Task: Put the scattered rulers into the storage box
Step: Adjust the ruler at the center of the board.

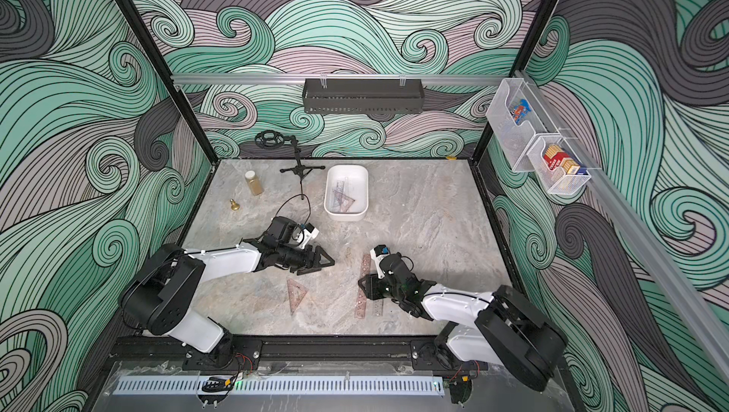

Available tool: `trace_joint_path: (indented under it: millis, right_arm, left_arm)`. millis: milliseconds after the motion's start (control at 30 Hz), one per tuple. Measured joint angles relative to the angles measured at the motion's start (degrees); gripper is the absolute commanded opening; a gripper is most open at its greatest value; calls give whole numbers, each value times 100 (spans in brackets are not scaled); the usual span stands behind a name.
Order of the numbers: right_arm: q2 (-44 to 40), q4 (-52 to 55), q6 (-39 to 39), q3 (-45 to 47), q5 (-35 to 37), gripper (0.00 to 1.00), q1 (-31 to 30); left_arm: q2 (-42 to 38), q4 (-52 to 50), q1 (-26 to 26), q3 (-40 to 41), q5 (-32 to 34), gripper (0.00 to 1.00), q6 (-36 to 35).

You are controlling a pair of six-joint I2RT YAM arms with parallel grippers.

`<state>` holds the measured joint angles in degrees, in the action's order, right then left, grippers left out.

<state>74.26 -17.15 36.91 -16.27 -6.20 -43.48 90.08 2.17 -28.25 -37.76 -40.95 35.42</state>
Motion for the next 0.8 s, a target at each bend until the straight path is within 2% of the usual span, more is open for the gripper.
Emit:
trace_joint_path:
  millis: [200,367,467,667,800]
  right_arm:
    - [833,-396,20,-518,-199,44,-144]
    - [1145,-446,20,-804,-382,43,-162]
    - [935,-348,-7,-780,-452,43,-142]
    - [-55,-151,-52,-282,-776,41,-120]
    - [136,-166,-50,-26,-1043,40,-157]
  left_arm:
    - [-68,33,81,229,2,78,11]
    - [-116,216,85,452,-26,78,118]
    - [-151,282,85,507,-26,78,199]
    - [-155,450,33,540,-20,77,396]
    - [-155,560,28,603,-20,77,470]
